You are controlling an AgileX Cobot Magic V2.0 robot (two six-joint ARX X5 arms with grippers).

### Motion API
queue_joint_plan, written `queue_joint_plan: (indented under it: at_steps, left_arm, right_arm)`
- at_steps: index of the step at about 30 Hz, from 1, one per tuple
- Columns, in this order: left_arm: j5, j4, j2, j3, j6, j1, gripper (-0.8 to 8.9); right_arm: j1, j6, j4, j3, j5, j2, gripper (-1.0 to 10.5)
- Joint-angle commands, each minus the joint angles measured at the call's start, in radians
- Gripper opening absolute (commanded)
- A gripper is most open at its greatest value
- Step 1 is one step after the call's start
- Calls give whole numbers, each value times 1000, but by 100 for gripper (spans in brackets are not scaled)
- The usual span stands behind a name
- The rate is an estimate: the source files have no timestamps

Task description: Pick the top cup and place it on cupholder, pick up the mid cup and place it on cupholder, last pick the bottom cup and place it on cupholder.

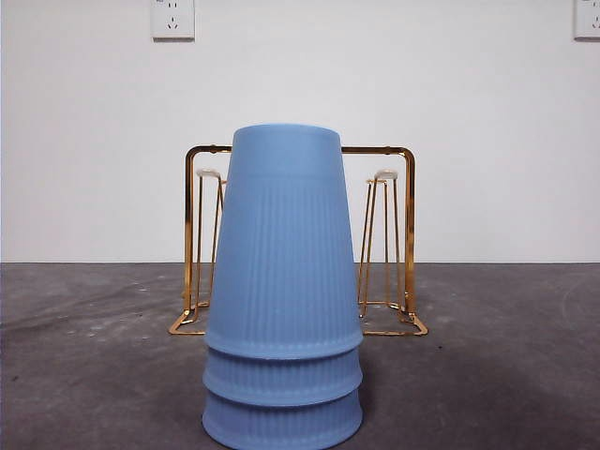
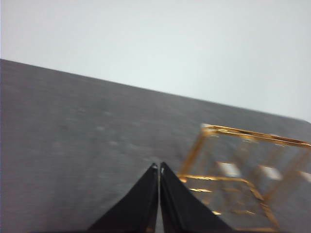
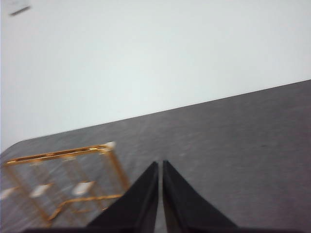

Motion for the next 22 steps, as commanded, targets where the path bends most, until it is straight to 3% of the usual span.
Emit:
queue_joint_plan:
  at_steps: [1, 7, 12, 16, 19, 22]
  left_arm:
    - [50, -61, 77, 143, 12, -18, 11]
    - [152, -144, 205, 359, 18, -91, 11]
    - [185, -245, 295, 504, 79, -221, 11]
    - [190, -386, 372, 618, 157, -325, 11]
    - [210, -548, 431, 700, 219, -370, 11]
    - [251, -632, 458, 734, 251, -386, 10]
  right_arm:
    - [0, 6, -73, 112, -67, 78, 12]
    - [39, -22, -137, 304, -208, 225, 12]
    - [146, -78, -169, 445, -237, 327, 12]
    - [241, -171, -281, 568, -244, 408, 12]
    - [299, -235, -394, 651, -247, 463, 12]
    - [333, -255, -457, 686, -248, 486, 12]
